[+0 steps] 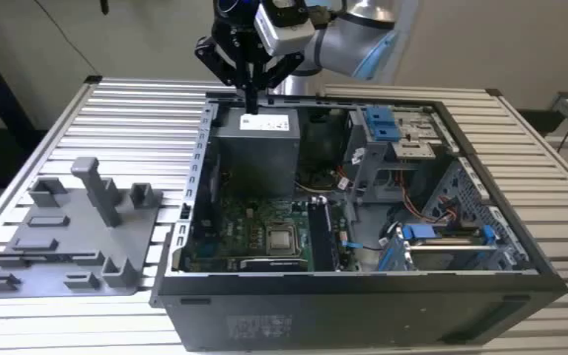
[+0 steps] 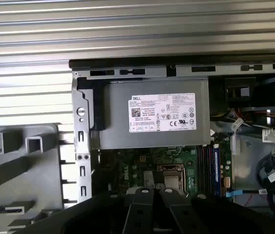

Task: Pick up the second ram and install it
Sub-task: 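Reach for the second ram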

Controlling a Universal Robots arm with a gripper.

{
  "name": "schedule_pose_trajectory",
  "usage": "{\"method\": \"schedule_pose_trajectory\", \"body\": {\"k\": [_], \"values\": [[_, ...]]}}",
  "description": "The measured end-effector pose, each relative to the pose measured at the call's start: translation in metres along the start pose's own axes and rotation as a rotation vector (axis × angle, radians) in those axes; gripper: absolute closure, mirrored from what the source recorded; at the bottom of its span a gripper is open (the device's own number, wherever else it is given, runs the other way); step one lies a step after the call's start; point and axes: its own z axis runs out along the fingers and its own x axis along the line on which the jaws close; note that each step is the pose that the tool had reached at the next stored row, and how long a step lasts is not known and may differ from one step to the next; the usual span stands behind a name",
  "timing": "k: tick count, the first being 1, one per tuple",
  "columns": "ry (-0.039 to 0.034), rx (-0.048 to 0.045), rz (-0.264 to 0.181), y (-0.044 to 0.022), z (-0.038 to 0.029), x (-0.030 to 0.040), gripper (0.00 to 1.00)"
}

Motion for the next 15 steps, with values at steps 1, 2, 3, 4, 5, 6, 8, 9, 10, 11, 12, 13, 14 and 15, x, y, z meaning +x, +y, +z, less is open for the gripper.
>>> {"method": "schedule_pose_trajectory", "body": {"k": [1, 2, 3, 4, 5, 6, 8, 9, 10, 11, 12, 13, 14, 15], "values": [[0.0001, 0.0, 0.0, 0.0, 0.0, 0.0, 0.89], [0.0, 0.0, 0.0, 0.0, 0.0, 0.0, 0.89], [0.0, 0.0, 0.0, 0.0, 0.0, 0.0, 0.89], [0.0, 0.0, 0.0, 0.0, 0.0, 0.0, 0.89], [0.0, 0.0, 0.0, 0.0, 0.0, 0.0, 0.89], [0.0, 0.0, 0.0, 0.0, 0.0, 0.0, 0.89], [0.0, 0.0, 0.0, 0.0, -0.0001, 0.0, 0.89], [0.0001, 0.0, 0.0, 0.0, -0.0002, 0.0, 0.89], [0.0001, 0.0, 0.0, 0.0, -0.0004, 0.0, 0.89], [0.0001, 0.0, 0.0, 0.0, -0.0005, 0.0, 0.89], [0.0002, 0.0001, 0.0, 0.0, -0.0006, 0.0001, 0.89], [0.0003, 0.0003, 0.0, 0.0, -0.0008, 0.0006, 0.89], [0.0003, 0.0003, 0.0, -0.0001, -0.0009, 0.0014, 0.89], [0.0001, 0.0001, 0.0, -0.0001, -0.0008, 0.0028, 0.89]]}}
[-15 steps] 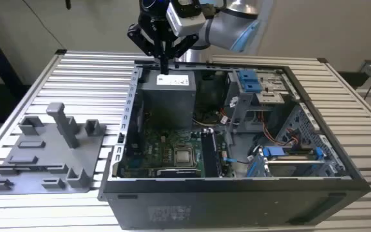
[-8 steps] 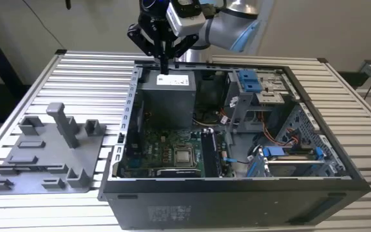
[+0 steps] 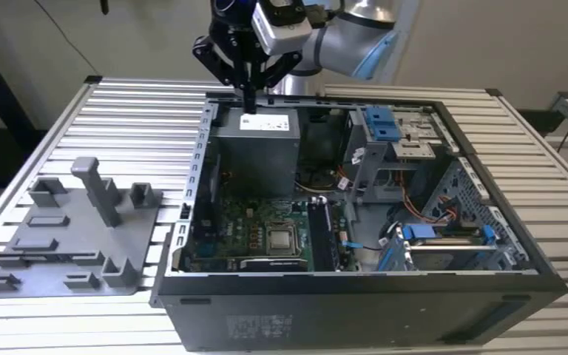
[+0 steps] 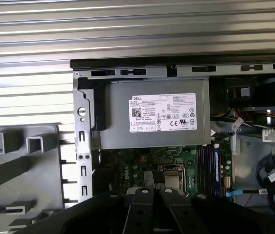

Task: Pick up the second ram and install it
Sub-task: 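Reach for the second ram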

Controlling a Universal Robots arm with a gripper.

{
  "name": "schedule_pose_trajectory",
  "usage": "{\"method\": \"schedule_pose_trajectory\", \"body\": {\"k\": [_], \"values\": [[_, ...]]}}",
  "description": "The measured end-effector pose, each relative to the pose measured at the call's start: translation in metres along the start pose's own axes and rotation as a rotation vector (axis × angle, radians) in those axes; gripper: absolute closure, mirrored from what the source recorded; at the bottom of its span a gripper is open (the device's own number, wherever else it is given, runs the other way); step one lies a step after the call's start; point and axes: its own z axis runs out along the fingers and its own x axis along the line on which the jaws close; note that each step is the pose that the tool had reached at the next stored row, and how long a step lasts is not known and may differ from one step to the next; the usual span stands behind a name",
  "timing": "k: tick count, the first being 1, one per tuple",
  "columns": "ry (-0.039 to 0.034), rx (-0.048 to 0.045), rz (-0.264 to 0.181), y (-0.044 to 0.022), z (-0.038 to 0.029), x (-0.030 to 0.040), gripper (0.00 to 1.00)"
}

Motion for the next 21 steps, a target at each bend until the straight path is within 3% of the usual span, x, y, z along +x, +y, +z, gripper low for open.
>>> {"method": "schedule_pose_trajectory", "body": {"k": [21], "values": [[0.0012, -0.0005, -0.025, -0.0028, -0.0009, 0.0452, 0.89]]}}
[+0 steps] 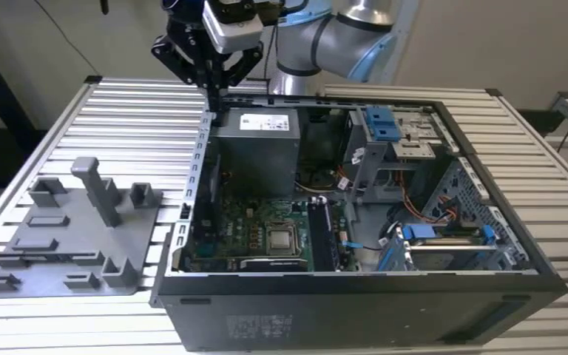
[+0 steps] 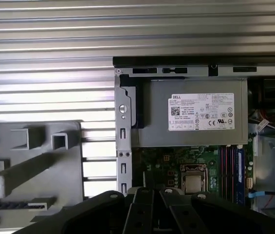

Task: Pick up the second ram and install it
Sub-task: 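Reach for the second ram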

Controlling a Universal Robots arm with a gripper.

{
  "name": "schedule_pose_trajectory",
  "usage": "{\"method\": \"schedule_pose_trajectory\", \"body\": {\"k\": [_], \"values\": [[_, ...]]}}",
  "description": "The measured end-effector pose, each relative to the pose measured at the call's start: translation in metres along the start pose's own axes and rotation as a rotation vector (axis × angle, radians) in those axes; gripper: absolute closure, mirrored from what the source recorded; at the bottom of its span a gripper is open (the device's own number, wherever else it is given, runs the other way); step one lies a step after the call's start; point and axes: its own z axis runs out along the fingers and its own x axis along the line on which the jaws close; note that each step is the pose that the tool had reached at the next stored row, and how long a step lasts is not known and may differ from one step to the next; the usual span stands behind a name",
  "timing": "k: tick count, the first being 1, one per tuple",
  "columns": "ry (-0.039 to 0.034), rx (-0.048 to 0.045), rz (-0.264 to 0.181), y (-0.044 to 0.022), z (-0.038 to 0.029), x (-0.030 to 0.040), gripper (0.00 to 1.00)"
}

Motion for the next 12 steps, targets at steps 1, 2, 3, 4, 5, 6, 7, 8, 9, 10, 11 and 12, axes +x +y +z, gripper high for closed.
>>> {"method": "schedule_pose_trajectory", "body": {"k": [1, 2, 3, 4, 5, 6, 7, 8, 9, 10, 11, 12], "values": [[0.0001, -0.0001, -0.001, -0.0001, 0.0, 0.0018, 0.89], [0.0001, -0.0001, -0.003, -0.0001, 0.0, 0.0036, 0.89], [0.0002, -0.0001, -0.004, -0.0002, -0.0001, 0.0054, 0.89], [0.0003, -0.0001, -0.005, -0.0003, -0.0001, 0.0072, 0.89], [0.0003, -0.0002, -0.007, -0.0003, -0.0001, 0.009, 0.89], [0.0003, -0.0003, -0.008, -0.0004, -0.0001, 0.0108, 0.89], [0.0005, -0.0002, -0.009, -0.0005, -0.0001, 0.0125, 0.89], [0.0005, -0.0003, -0.01, -0.0005, -0.0002, 0.0142, 0.89], [0.0005, -0.0003, -0.012, -0.0006, -0.0002, 0.0159, 0.89], [0.0006, -0.0003, -0.013, -0.0007, -0.0002, 0.0176, 0.89], [0.0006, -0.0004, -0.014, -0.0007, -0.0002, 0.0192, 0.89], [0.0008, -0.0003, -0.015, -0.0008, -0.0002, 0.0209, 0.89]]}}
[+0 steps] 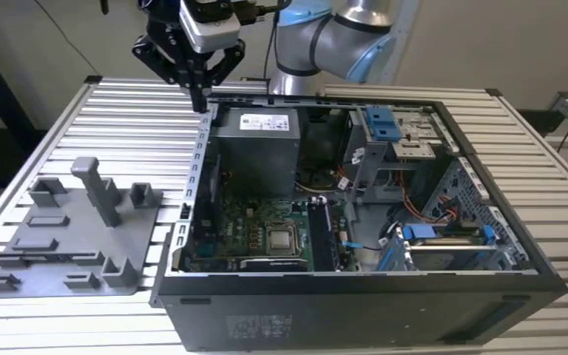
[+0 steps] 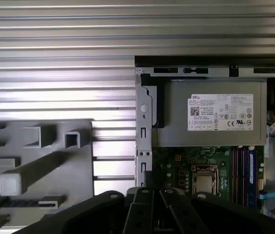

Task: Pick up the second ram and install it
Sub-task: 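Reach for the second ram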

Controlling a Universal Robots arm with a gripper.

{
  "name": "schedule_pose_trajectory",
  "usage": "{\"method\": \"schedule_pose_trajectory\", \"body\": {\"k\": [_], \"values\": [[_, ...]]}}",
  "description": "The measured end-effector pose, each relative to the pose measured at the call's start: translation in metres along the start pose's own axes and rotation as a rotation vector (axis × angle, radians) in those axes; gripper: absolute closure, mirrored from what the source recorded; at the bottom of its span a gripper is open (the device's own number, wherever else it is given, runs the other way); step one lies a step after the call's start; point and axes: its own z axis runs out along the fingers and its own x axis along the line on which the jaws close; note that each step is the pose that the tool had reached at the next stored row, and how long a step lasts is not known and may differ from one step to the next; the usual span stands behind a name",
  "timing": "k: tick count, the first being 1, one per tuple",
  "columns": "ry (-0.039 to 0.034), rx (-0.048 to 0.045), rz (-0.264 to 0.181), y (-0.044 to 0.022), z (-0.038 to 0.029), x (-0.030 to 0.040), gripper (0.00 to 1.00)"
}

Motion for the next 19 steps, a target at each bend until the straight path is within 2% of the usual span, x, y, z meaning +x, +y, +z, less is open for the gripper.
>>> {"method": "schedule_pose_trajectory", "body": {"k": [14, 19], "values": [[0.0007, -0.0003, -0.014, -0.0006, 0.0, 0.0221, 0.89], [0.0009, -0.0004, -0.019, -0.0009, -0.0001, 0.0328, 0.89]]}}
